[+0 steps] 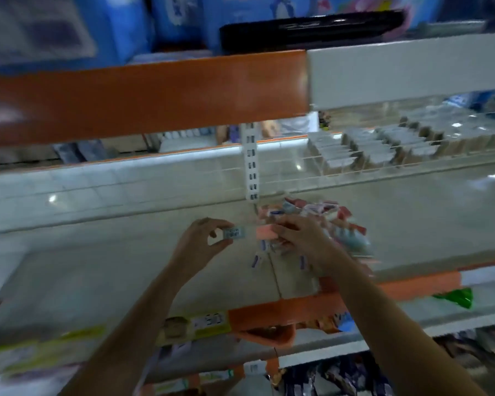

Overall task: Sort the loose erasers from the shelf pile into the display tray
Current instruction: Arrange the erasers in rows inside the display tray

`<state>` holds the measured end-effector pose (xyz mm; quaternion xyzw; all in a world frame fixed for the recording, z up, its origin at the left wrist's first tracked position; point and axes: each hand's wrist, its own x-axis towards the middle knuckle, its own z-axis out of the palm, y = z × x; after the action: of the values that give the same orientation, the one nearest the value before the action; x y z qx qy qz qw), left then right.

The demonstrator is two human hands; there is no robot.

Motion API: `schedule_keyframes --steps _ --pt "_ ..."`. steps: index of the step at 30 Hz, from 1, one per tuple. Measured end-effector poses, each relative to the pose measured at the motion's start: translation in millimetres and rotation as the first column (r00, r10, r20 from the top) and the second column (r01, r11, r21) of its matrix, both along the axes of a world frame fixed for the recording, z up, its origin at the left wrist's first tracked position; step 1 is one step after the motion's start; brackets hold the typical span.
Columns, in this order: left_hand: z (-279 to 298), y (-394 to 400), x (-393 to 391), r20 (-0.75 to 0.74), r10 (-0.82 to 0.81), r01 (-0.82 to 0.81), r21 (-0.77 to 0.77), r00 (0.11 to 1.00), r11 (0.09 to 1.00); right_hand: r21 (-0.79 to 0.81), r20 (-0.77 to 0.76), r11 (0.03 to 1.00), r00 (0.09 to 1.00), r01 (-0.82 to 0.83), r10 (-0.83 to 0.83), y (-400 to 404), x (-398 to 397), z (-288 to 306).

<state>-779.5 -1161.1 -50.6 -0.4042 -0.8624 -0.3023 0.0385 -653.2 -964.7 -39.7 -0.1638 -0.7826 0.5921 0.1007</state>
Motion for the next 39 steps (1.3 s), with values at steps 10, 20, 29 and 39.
schedule_keyframes --steps 10,20,29,39 --pt "17.2 -178.4 -23.5 0.017 0.221 -0.222 0.057 0.975 0.973 -0.228 -0.021 0.949 0.975 -0.219 0.220 -167.5 -94.5 3.5" --pt "23.4 -386.8 -60.6 0.147 0.338 -0.349 0.055 0.930 0.935 -0.304 -0.065 0.904 0.953 -0.302 0.297 -376.9 -155.6 9.6" --pt "22.7 -511.3 -91.7 0.216 0.425 -0.452 0.095 0.879 0.887 -0.039 -0.066 0.911 0.911 -0.410 0.407 -497.1 -214.7 12.8" --pt "29.5 -586.6 -177.6 0.214 0.445 -0.453 -0.013 0.870 0.892 0.125 -0.051 0.886 0.889 -0.446 0.455 -558.7 -303.0 18.1"
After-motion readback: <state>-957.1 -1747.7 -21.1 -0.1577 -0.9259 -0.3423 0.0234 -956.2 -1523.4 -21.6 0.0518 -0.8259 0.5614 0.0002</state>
